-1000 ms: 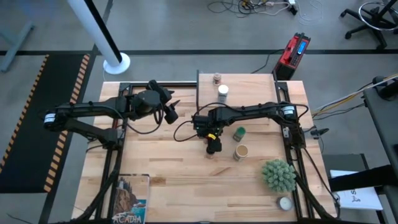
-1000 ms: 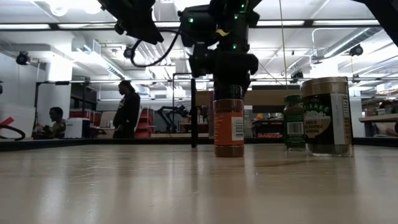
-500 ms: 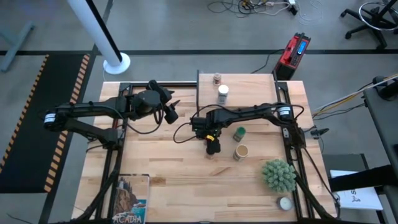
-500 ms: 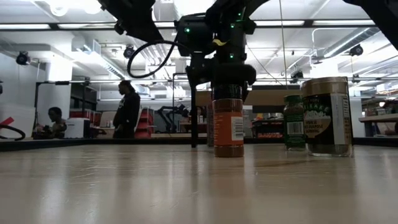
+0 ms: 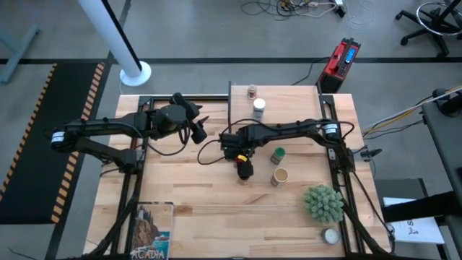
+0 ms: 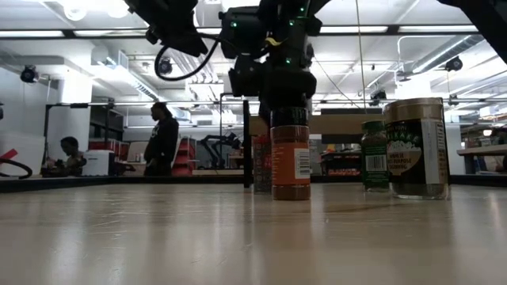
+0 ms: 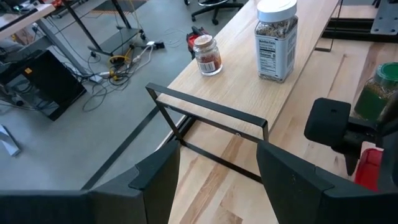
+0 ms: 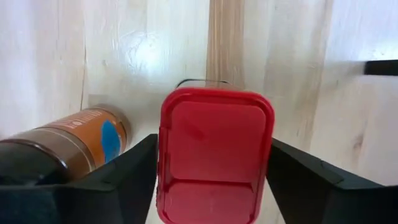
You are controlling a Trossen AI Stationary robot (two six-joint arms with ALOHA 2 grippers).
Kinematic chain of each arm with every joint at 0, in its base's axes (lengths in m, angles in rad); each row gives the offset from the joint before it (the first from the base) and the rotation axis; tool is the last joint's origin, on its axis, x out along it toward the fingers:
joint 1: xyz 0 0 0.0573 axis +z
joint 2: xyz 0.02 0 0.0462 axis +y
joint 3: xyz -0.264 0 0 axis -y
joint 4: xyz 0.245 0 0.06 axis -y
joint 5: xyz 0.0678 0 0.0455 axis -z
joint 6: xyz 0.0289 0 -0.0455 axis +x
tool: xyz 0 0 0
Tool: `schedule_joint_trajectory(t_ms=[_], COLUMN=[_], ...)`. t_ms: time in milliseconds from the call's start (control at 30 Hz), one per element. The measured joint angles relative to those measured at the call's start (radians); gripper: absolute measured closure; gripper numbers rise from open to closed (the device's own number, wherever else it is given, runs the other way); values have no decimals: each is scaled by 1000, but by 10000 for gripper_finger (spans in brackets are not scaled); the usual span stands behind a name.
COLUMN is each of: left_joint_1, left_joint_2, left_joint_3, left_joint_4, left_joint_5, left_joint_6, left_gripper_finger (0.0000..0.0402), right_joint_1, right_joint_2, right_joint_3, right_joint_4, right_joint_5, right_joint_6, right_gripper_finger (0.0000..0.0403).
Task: Shelf spices
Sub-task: Remove the red seasoning can from the shelf, then remove the white seasoning bottle from the shelf
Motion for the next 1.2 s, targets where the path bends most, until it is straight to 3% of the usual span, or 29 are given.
schedule_joint_trajectory(t_ms=[233, 500, 767, 1200], left_joint_1=[0, 0, 0, 0], left_joint_2=[0, 0, 0, 0], left_joint_3=[0, 0, 0, 0], left_joint_4=[-8, -10, -15, -14], left_joint_5=[0, 0, 5, 6], left_joint_6=[0, 0, 0, -10], left_gripper_finger=[198, 198, 198, 198], right_joint_1=[-10, -11, -10, -46], right_joint_2=[-4, -74, -207, -454], right_joint_3=[55, 158, 269, 248], right_joint_4=[-100, -189, -264, -241], right_joint_5=[10, 63, 122, 294], right_joint_6=[0, 17, 11, -73], right_gripper_finger=[116, 111, 122, 124])
